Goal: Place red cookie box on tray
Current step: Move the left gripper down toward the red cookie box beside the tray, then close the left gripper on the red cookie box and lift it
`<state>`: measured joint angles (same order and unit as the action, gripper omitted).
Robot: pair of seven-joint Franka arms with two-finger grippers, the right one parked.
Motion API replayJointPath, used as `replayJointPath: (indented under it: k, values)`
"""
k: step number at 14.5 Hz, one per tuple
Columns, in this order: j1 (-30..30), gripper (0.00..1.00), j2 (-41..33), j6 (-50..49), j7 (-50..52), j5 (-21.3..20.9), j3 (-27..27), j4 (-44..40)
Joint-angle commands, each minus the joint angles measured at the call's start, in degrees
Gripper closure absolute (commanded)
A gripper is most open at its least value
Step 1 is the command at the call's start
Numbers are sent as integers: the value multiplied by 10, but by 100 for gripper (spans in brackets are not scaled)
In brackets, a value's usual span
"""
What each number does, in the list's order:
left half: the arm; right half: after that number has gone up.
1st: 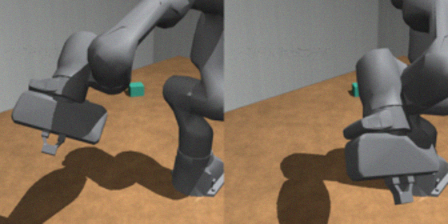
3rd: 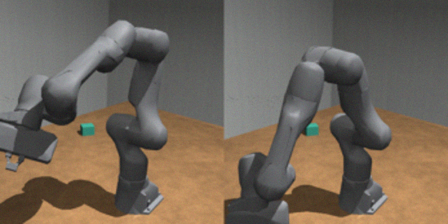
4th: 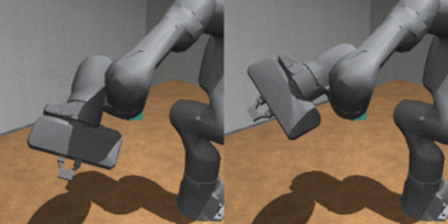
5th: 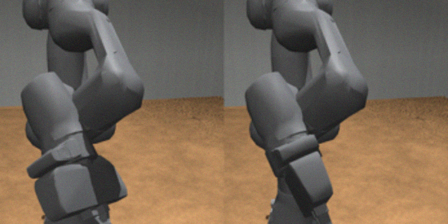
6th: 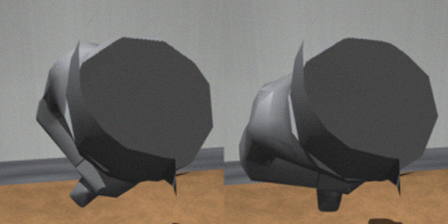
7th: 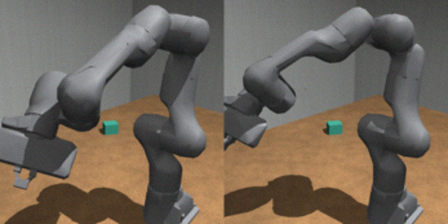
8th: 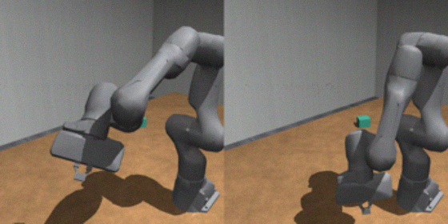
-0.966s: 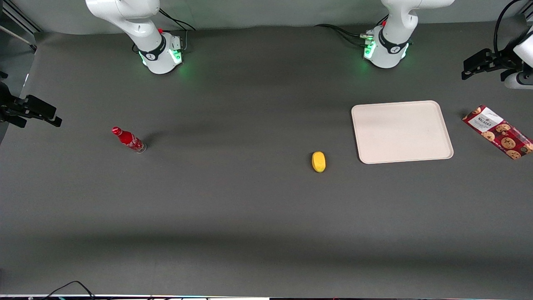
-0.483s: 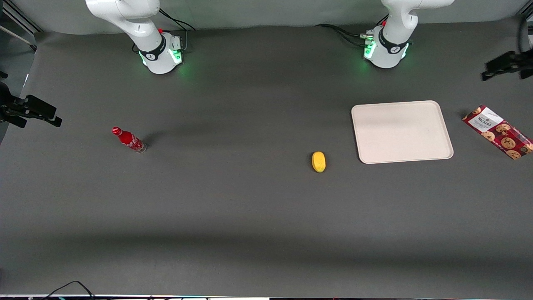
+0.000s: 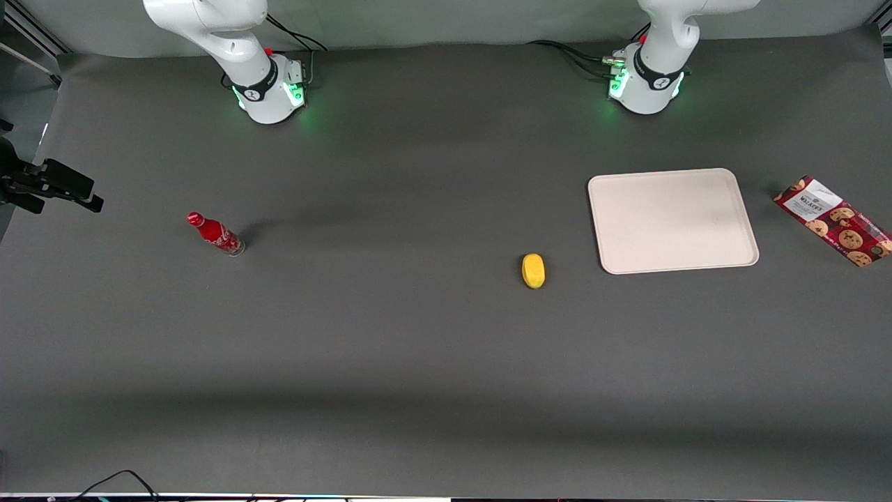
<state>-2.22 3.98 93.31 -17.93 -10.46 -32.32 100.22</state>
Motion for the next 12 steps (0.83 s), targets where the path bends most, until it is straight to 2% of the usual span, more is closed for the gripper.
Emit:
replayJointPath:
  k: [1,2,5,6,8,12]
  values:
    - [19,0,145,139,-85,30,-63,8]
    - [27,0,168,184,-116,86,-81,28]
    - [31,0,229,263,-180,208,-104,64]
    - [32,0,245,281,-183,240,-104,73]
    - [32,0,270,333,-215,277,-104,92]
    - [32,0,334,391,-312,438,-104,104]
